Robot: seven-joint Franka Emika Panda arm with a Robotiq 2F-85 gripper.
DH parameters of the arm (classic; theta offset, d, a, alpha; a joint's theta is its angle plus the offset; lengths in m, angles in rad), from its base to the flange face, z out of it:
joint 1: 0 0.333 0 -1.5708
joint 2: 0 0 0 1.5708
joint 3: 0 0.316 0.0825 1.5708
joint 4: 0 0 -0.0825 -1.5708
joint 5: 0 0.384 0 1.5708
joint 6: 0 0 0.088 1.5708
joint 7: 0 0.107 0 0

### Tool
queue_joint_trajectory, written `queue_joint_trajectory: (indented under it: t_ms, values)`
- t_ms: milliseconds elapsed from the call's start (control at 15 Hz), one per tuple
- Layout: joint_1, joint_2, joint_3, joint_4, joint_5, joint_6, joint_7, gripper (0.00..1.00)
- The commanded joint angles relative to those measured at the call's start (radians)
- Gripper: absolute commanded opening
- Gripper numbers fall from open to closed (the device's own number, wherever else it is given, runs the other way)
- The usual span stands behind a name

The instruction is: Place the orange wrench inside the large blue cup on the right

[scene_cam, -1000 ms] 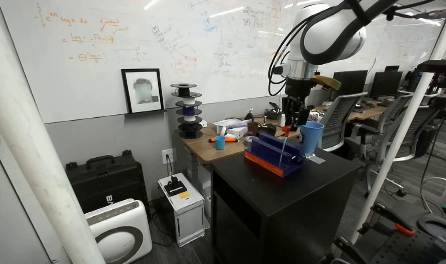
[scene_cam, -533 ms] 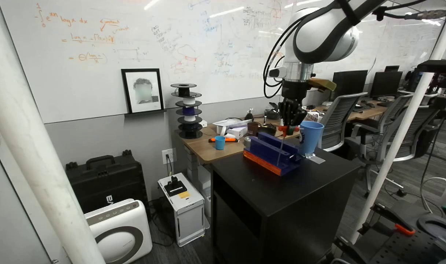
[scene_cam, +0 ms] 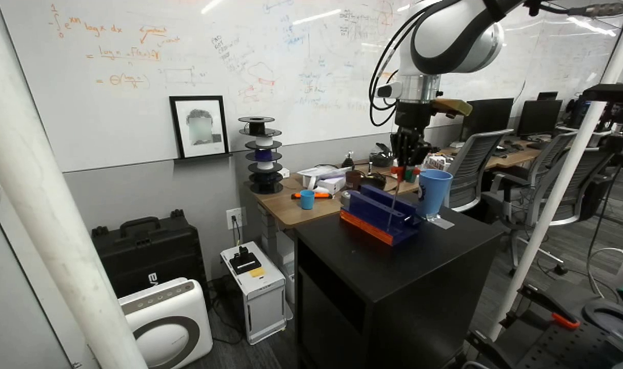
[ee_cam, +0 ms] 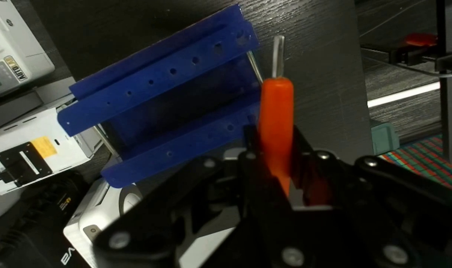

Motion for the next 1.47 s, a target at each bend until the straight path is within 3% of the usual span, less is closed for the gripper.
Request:
queue_joint_trajectory:
  t_ms: [0,467,800,1133,1400]
  values:
    - [-0.015,-0.059,0.021,0.032,-0.006,-0.065,0.006,0.14]
    - [-0.026,-0.219,0.025,0.075,-0.1,-0.179,0.184,0.14]
    - [-0.078,-0.3,0.0,0.097,-0.153,-0.232,0.369,0.14]
    - [-0.139,-0.3,-0.043,0.086,-0.179,-0.214,0.566,0.14]
    - [-0.151,-0.244,-0.067,0.105,-0.173,-0.227,0.649,0.14]
